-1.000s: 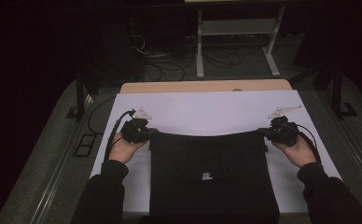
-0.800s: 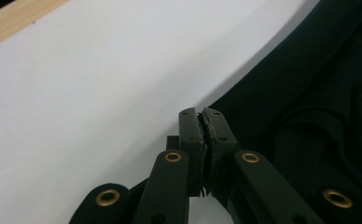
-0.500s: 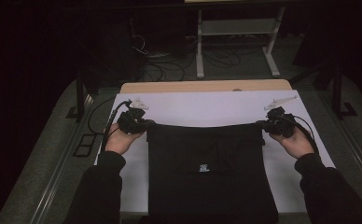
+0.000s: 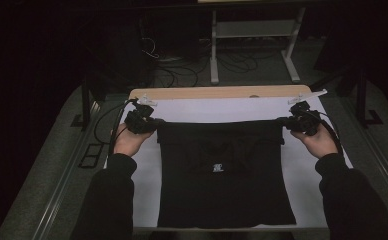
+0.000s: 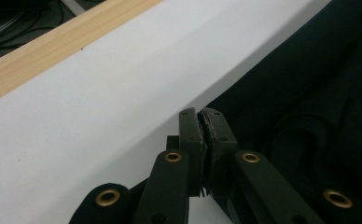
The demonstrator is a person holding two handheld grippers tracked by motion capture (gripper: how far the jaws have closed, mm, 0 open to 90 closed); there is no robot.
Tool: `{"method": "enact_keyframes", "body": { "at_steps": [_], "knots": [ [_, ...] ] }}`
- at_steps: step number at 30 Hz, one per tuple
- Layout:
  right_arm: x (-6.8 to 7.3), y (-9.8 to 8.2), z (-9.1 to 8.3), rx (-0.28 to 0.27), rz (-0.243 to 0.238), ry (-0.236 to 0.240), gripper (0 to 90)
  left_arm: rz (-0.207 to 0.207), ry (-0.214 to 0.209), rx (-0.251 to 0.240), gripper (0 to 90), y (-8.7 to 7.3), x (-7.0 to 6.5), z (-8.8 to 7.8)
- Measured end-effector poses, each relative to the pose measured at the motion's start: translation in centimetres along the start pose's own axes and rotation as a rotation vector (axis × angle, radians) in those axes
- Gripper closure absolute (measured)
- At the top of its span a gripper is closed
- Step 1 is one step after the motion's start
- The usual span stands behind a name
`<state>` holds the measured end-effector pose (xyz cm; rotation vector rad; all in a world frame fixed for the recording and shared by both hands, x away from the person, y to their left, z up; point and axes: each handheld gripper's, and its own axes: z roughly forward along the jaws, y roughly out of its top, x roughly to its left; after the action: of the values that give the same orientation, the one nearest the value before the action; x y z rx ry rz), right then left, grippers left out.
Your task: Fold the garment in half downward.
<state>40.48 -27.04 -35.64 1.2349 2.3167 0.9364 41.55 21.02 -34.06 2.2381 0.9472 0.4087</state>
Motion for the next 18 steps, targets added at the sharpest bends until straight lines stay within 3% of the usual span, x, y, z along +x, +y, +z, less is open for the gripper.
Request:
{"method": "enact_keyframes", "body": {
  "at_steps": [3, 18],
  "knots": [
    [-0.6, 0.5, -0.2, -0.002, 0.026, -0.006, 85.9, 0.0, 0.011, -0.009, 85.6, 0.6, 0.0, 0.2],
    [-1.2, 1.4, 0.5, 0.017, 0.04, -0.054, 85.9, 0.014, 0.025, -0.019, 85.7, 3.2, 0.8, 1.1]
  ]
}}
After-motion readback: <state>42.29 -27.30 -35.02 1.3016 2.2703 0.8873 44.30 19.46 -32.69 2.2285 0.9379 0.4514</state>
